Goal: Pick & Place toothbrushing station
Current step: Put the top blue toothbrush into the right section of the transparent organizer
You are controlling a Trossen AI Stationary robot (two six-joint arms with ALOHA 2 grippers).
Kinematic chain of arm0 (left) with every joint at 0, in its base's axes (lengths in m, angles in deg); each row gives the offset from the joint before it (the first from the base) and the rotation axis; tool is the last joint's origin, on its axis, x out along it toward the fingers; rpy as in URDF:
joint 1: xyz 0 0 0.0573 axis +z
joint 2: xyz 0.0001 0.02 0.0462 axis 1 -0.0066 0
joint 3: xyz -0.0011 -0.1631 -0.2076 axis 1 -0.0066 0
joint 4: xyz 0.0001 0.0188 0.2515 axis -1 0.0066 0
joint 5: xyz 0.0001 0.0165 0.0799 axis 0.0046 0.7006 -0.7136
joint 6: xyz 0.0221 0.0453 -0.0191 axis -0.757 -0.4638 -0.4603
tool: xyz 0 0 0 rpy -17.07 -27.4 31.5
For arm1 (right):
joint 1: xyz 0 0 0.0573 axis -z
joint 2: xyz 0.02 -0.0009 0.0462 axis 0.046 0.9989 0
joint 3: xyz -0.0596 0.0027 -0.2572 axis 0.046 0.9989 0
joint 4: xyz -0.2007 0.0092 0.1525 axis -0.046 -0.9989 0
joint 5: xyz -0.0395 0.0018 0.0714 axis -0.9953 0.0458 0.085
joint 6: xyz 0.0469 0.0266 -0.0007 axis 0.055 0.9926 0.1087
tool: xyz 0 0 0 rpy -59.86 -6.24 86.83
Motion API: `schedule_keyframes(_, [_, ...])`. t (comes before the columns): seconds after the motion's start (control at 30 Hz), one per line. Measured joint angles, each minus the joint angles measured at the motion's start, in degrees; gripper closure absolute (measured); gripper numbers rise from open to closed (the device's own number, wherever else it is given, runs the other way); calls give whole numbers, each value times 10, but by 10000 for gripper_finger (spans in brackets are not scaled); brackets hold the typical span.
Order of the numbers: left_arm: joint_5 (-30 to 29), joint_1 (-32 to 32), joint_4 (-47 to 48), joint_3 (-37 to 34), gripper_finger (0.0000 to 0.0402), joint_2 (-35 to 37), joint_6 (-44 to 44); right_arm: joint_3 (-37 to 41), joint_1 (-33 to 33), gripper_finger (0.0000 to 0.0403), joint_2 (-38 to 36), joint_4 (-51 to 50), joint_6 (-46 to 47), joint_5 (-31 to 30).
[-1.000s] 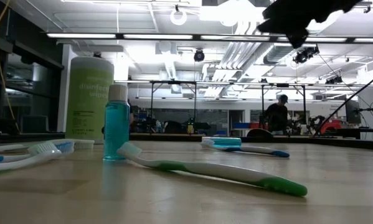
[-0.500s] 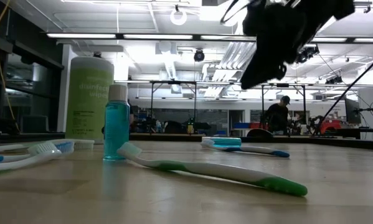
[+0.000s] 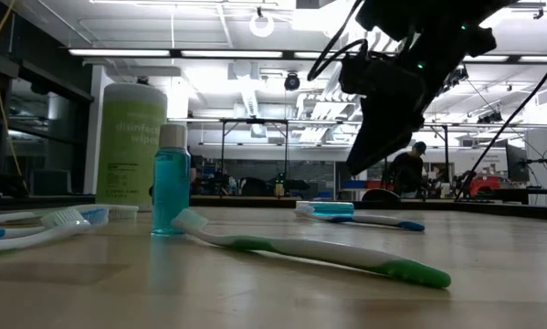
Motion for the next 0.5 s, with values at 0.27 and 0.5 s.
schedule_keyframes(0.27, [-1, 0, 2, 0, 298, 0, 2, -109, 0, 271, 70, -83, -16, -29])
schedule_keyframes(0.5, [-1, -1, 3, 0, 298, 0, 4, -209, 0, 271, 146, -200, -16, -49])
